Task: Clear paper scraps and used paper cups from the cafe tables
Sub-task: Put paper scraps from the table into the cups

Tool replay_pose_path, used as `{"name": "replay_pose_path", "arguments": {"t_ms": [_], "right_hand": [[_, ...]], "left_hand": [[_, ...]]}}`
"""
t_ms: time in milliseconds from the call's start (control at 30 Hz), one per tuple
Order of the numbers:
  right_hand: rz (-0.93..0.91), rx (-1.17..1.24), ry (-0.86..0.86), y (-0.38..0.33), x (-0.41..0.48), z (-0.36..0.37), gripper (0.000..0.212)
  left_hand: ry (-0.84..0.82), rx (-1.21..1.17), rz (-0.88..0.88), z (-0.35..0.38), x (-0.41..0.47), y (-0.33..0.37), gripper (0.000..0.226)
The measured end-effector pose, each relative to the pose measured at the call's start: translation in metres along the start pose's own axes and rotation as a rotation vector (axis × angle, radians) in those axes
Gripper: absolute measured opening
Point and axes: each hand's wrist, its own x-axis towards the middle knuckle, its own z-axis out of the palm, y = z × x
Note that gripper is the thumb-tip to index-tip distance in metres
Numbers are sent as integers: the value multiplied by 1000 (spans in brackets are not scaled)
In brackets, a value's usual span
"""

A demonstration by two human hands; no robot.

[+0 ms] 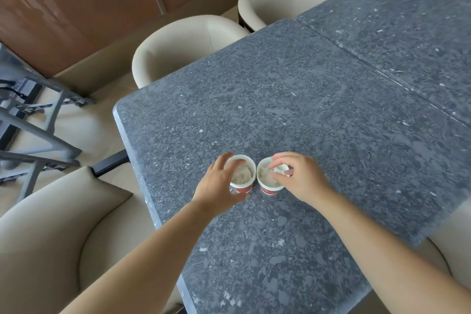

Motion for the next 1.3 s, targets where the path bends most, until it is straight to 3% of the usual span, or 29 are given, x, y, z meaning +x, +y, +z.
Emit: {"name": "replay_pose_path", "arguments": {"t_ms": [133, 267, 533, 800, 933, 1133, 1233, 1300], "right_hand": [[-23, 17, 86, 5, -4, -9, 14], [16, -85, 117, 27, -9, -22, 16], [107, -225, -43, 70, 2, -10, 18], [101, -367, -186, 79, 29, 15, 24], [99, -407, -217, 82, 33, 28, 17], [146, -293, -21, 73, 32, 16, 6], [47, -165, 178, 48, 28, 2, 1], [-46, -132, 222, 27, 24, -2, 4]], "left_hand": [[58, 1, 88, 0, 5, 14, 59], [-1, 74, 150, 9, 14, 30, 44], [-3, 170, 126, 20, 16, 24, 21], [23, 194, 88, 12, 21, 16, 17], [14, 194, 82, 10, 21, 11, 17], [1, 191, 96, 9, 21, 11, 25], [12, 188, 93, 9, 19, 10, 32], [29, 169, 84, 8, 16, 9, 35]]}}
